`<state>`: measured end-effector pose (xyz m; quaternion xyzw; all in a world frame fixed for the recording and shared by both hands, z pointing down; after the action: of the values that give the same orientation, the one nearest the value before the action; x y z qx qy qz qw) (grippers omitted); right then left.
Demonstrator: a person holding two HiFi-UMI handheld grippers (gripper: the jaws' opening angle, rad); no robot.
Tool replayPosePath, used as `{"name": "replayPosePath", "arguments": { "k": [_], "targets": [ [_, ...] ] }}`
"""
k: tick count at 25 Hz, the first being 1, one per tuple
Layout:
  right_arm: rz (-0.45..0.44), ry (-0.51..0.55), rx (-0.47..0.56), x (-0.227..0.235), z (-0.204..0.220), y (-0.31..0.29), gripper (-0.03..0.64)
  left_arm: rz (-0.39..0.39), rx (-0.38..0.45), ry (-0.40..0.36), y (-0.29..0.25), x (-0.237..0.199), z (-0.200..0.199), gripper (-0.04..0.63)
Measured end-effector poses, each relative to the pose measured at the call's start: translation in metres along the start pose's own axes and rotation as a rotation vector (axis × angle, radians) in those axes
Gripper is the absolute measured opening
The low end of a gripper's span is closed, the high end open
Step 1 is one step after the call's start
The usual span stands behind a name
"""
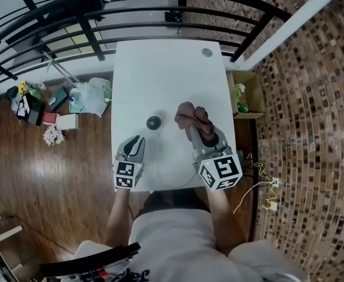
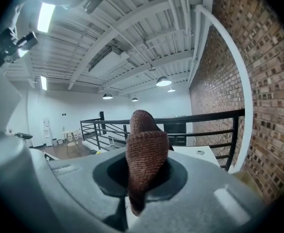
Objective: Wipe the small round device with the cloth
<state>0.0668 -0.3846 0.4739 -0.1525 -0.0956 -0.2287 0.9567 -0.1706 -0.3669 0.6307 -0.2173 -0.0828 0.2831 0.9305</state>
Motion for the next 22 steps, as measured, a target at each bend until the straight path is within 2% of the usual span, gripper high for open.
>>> {"name": "replayPosePath", "arguments": {
  "k": [11, 16, 22],
  "targets": [
    [0.044, -0.007, -0.026, 0.035, 0.006, 0.012, 0.029, 0.063, -0.100, 0.011, -0.055, 0.014, 0.029, 0.292],
    [0.048, -0.001, -0.037, 0.039, 0.009, 0.016, 0.029, 0.052, -0.089, -0.006, -0.074, 0.013, 0.034, 0.382],
    [0.051, 0.001, -0.049, 0.043, 0.012, 0.019, 0.029, 0.047, -0.075, 0.004, -0.092, 0.013, 0.034, 0.413]
  ]
}}
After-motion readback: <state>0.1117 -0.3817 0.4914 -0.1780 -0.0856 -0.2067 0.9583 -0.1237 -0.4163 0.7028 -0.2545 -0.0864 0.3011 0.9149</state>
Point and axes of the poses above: the fingertips, and each gripper's own axes: y backward along the fingers, x to its right, z out of its underside, the point moved 8 cm from there along y, backward along the fingers, and after that the axes turned 9 degrees about -y, right-handed, at the moved point
